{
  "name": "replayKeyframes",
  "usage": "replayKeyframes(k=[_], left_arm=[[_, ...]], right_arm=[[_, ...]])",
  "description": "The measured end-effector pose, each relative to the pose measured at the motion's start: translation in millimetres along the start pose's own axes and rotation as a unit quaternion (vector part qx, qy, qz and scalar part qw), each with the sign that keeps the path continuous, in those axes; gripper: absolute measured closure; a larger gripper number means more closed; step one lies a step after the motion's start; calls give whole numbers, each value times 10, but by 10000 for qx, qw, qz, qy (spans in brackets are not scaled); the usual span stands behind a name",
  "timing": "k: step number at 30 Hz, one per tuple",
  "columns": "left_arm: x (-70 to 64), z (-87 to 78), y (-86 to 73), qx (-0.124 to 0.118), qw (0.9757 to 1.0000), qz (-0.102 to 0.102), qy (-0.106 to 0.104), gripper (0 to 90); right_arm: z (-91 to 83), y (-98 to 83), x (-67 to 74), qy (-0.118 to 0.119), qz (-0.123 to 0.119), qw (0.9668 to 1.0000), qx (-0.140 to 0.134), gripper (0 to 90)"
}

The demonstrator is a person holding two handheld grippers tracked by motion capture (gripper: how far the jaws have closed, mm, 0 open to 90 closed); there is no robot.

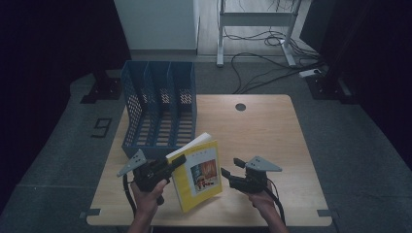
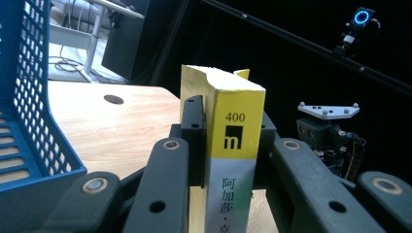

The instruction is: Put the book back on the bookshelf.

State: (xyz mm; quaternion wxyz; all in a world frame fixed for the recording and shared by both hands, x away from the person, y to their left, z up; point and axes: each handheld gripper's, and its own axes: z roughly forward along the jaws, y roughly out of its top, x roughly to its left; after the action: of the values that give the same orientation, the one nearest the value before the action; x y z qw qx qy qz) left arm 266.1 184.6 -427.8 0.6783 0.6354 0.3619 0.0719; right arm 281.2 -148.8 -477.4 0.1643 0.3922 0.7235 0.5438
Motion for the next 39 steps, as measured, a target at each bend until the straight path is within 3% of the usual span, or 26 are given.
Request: replayKeyframes(k=[6, 12, 22, 39], left_arm=[[10, -58, 37, -85, 10000, -5, 37, 755], [18, -87, 53, -132, 9999, 4, 82, 755], [6, -165, 108, -217, 9997, 60, 138, 755], [9, -276, 249, -417, 9989, 21, 196, 755]], right_arm=[[7, -20, -74, -276, 118, 9994, 175, 337], [55, -75, -155, -391, 257, 9982, 380, 337], [210, -272, -361, -587, 480, 9934, 865, 337], [350, -457, -451, -860, 447, 9846, 1455, 338]])
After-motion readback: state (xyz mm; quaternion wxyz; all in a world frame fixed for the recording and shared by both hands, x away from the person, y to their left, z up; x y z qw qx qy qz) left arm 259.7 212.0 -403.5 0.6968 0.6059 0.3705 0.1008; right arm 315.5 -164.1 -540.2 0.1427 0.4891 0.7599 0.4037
